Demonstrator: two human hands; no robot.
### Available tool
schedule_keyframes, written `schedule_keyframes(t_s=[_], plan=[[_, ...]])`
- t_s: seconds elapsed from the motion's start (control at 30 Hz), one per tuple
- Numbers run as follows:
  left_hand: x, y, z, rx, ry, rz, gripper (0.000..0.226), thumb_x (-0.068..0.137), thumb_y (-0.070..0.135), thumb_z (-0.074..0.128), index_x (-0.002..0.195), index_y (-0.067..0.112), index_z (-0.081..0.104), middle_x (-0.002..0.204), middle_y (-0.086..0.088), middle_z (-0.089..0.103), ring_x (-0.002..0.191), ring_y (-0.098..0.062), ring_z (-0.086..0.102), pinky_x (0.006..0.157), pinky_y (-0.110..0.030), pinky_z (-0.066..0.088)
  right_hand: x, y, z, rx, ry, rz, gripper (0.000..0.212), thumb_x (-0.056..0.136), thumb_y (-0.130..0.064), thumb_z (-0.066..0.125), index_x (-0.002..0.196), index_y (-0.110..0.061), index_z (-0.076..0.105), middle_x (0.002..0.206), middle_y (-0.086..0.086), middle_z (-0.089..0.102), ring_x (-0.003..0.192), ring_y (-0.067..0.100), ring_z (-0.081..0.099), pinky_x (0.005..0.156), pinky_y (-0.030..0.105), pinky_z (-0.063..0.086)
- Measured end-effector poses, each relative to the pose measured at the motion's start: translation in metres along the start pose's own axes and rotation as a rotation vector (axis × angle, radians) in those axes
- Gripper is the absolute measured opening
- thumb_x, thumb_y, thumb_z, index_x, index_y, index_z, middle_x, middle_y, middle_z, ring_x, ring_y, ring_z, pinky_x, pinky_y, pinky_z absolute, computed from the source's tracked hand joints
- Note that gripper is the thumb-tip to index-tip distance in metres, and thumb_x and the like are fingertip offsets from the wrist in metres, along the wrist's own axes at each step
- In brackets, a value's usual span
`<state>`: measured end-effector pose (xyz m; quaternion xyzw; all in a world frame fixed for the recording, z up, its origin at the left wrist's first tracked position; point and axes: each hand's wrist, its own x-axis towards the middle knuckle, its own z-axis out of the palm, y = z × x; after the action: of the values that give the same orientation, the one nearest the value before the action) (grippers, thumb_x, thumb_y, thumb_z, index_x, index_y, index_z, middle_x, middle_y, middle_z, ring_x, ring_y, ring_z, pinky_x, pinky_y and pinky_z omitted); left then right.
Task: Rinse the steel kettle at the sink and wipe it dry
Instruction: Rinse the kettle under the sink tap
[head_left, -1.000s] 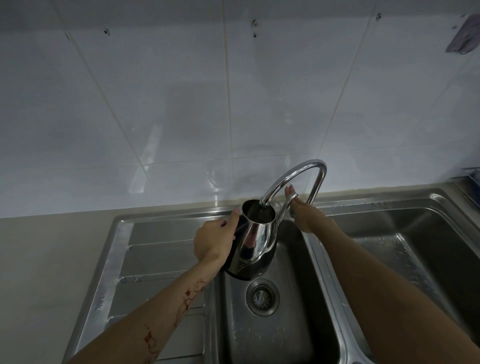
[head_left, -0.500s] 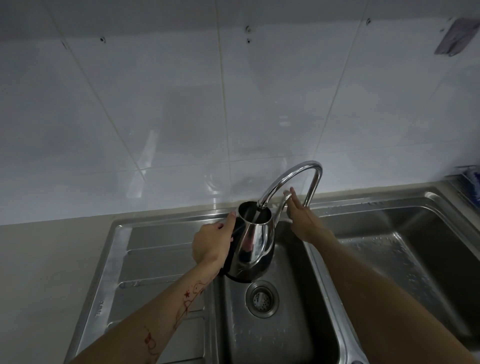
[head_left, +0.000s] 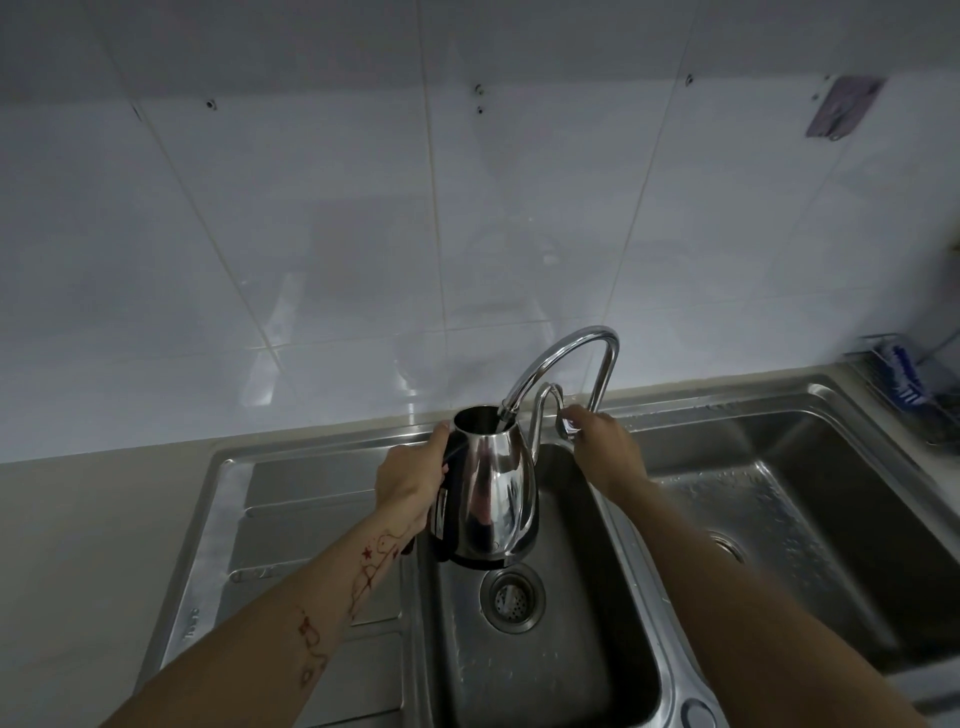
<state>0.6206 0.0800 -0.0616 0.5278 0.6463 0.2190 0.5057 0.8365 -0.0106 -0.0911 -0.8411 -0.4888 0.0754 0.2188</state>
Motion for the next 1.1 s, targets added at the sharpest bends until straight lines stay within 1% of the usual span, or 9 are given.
schedule_keyframes(t_s=[0.1, 0.23, 0.37, 0.57, 0.7, 0.8, 0.9, 1.0, 1.1], plan=[[-0.005, -0.002, 0.000, 0.015, -0.021, 0.022, 0.059, 0.085, 0.065, 0.053, 0.065, 0.011, 0.064, 0.069, 0.000, 0.069, 0.060, -0.018, 0.063, 0.056, -0.027, 0.044, -0.003, -0.007, -0.002, 0.052, 0.053, -0.032, 0.040, 0.090, 0.003, 0.044, 0.122, -0.015, 0.061, 0.112, 0.017, 0.068, 0.101, 0.037, 0.064, 0.080, 0.045, 0.055], [-0.008, -0.007, 0.001, 0.006, -0.021, 0.014, 0.057, 0.085, 0.067, 0.053, 0.065, 0.014, 0.063, 0.071, 0.001, 0.070, 0.063, -0.017, 0.064, 0.054, -0.026, 0.041, -0.004, -0.011, -0.002, 0.043, 0.059, -0.031, 0.043, 0.087, 0.003, 0.043, 0.117, -0.019, 0.064, 0.109, 0.016, 0.068, 0.096, 0.036, 0.064, 0.078, 0.045, 0.055], [-0.009, -0.006, 0.002, -0.003, -0.005, -0.010, 0.054, 0.087, 0.064, 0.052, 0.065, 0.016, 0.061, 0.070, 0.001, 0.068, 0.059, -0.016, 0.060, 0.050, -0.026, 0.037, -0.006, -0.016, -0.006, 0.040, 0.066, -0.045, 0.041, 0.087, 0.003, 0.044, 0.115, -0.018, 0.065, 0.108, 0.016, 0.069, 0.094, 0.035, 0.065, 0.077, 0.046, 0.056], [-0.008, -0.002, 0.001, -0.034, -0.012, -0.021, 0.055, 0.087, 0.062, 0.054, 0.068, 0.010, 0.062, 0.071, -0.002, 0.069, 0.061, -0.018, 0.061, 0.057, -0.028, 0.045, -0.008, -0.017, -0.009, 0.033, 0.083, -0.065, 0.039, 0.087, 0.003, 0.044, 0.114, -0.014, 0.065, 0.106, 0.018, 0.069, 0.094, 0.037, 0.066, 0.076, 0.047, 0.056], [-0.004, 0.000, 0.001, -0.041, -0.008, -0.015, 0.053, 0.088, 0.060, 0.053, 0.068, 0.012, 0.061, 0.070, -0.001, 0.068, 0.061, -0.017, 0.061, 0.056, -0.027, 0.042, -0.012, -0.017, -0.008, 0.035, 0.095, -0.070, 0.037, 0.090, 0.004, 0.044, 0.114, -0.012, 0.066, 0.106, 0.018, 0.070, 0.093, 0.035, 0.066, 0.077, 0.045, 0.056], [0.000, 0.000, 0.002, -0.020, -0.015, -0.013, 0.053, 0.088, 0.061, 0.052, 0.067, 0.013, 0.061, 0.070, 0.000, 0.068, 0.065, -0.019, 0.063, 0.060, -0.028, 0.046, -0.013, -0.017, -0.006, 0.047, 0.090, -0.050, 0.037, 0.090, 0.003, 0.043, 0.114, -0.012, 0.066, 0.110, 0.018, 0.069, 0.096, 0.036, 0.066, 0.079, 0.046, 0.056], [0.004, 0.000, 0.002, -0.005, -0.009, -0.013, 0.054, 0.086, 0.062, 0.053, 0.066, 0.013, 0.061, 0.069, 0.000, 0.068, 0.065, -0.019, 0.064, 0.061, -0.028, 0.047, -0.012, -0.018, -0.004, 0.059, 0.089, -0.043, 0.037, 0.090, 0.003, 0.042, 0.114, -0.012, 0.066, 0.111, 0.018, 0.069, 0.097, 0.035, 0.066, 0.081, 0.047, 0.056], [0.010, -0.002, 0.001, 0.030, -0.017, -0.005, 0.055, 0.085, 0.064, 0.052, 0.064, 0.014, 0.060, 0.067, 0.000, 0.067, 0.062, -0.019, 0.063, 0.061, -0.028, 0.048, -0.010, -0.018, -0.001, 0.058, 0.082, -0.039, 0.036, 0.091, 0.003, 0.044, 0.115, -0.013, 0.065, 0.109, 0.016, 0.069, 0.095, 0.033, 0.066, 0.080, 0.047, 0.057], [0.013, -0.004, 0.000, 0.034, -0.023, -0.005, 0.055, 0.084, 0.064, 0.052, 0.065, 0.014, 0.061, 0.070, -0.002, 0.068, 0.064, -0.020, 0.064, 0.063, -0.029, 0.050, -0.007, -0.017, 0.003, 0.058, 0.078, -0.032, 0.035, 0.092, 0.001, 0.045, 0.115, -0.015, 0.065, 0.109, 0.014, 0.070, 0.094, 0.030, 0.067, 0.080, 0.045, 0.058]])
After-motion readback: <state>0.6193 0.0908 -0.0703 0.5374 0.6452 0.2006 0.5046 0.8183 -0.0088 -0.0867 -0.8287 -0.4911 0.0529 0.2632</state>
